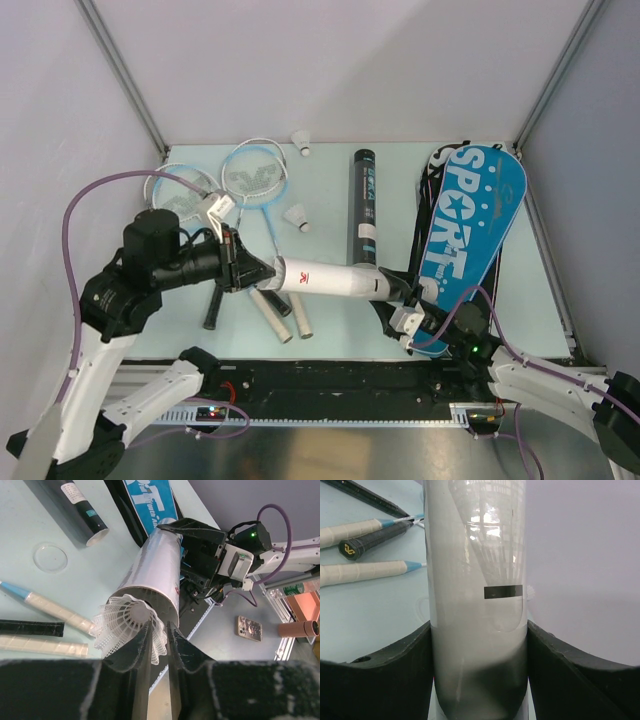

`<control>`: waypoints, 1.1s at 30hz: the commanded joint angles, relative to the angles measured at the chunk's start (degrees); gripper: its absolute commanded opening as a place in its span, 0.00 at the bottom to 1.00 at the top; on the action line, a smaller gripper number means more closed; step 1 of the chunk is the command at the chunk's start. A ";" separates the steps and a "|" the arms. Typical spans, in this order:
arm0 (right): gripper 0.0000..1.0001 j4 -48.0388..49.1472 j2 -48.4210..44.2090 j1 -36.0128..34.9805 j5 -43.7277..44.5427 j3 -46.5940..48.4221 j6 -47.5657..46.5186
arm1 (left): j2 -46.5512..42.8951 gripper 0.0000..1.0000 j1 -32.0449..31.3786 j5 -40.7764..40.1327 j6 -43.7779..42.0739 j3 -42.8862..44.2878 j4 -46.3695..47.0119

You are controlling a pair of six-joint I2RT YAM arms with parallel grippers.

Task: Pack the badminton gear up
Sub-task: Place the shuttlecock at the shuttle tube.

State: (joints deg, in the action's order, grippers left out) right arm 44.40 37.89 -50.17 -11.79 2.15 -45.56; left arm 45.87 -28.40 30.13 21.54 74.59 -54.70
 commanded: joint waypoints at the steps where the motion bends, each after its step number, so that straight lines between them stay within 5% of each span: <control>1: 0.41 4.59 -0.27 -0.36 1.21 0.91 0.89 | 0.57 0.21 -0.73 0.15 0.64 -1.30 0.32; 8: 0.40 3.80 -0.09 -0.33 1.32 1.00 0.89 | 1.11 0.30 -1.31 -1.53 0.73 -2.33 0.29; 17: 0.40 5.02 0.80 -0.40 1.13 0.91 1.59 | 1.89 0.02 -1.78 -1.97 1.62 -4.70 2.17; 33: 0.38 10.69 1.50 -0.53 0.65 0.43 4.83 | -0.81 0.01 -2.85 2.58 10.46 -12.97 17.96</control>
State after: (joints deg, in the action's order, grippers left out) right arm 46.22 39.62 -50.19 -10.96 2.15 -42.61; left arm 46.11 -30.76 30.87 29.17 62.33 -42.94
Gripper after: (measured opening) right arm 0.671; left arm 0.003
